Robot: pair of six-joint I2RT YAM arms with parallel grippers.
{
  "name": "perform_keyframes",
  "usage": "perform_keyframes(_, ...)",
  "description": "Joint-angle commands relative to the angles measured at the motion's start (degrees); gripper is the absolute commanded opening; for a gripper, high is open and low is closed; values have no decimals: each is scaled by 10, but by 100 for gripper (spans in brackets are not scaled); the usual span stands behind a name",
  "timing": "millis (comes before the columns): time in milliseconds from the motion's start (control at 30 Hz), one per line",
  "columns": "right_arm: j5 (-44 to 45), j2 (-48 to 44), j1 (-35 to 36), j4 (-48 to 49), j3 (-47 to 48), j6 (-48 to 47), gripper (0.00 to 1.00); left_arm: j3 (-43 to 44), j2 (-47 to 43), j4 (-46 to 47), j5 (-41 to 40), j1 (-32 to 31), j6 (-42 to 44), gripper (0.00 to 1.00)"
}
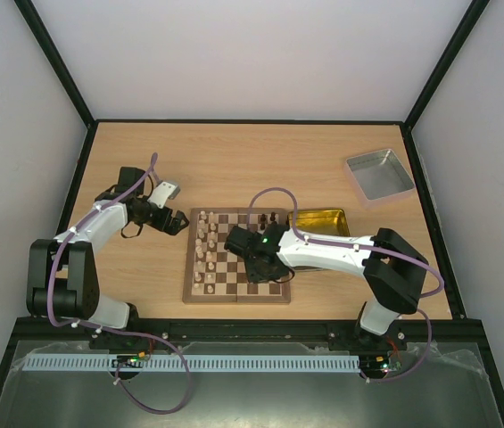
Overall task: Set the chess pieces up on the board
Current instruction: Place the chess piece on the chessboard, then pick up the chess piece from the storage box.
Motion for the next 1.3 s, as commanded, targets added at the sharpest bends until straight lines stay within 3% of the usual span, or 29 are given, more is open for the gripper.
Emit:
perform_keyframes(0,13,-2,5,-12,20,2,20,-3,6,-3,-1,-3,-2,100)
perform_keyframes(333,51,-48,-32,-93,72,-18,21,-2,8,-3,1,-4,-1,100)
perform_keyframes(567,44,-107,-212,-98,42,-89,25,-2,6,-4,2,-5,-1,100)
perform_keyframes(867,-21,-86,-359,-20,-52,-141,27,-2,6,-5,5,-6,1,100)
perform_keyframes(1267,-38,-58,-402,21,-84,-170,26,-2,10,-5,10,-7,1,100)
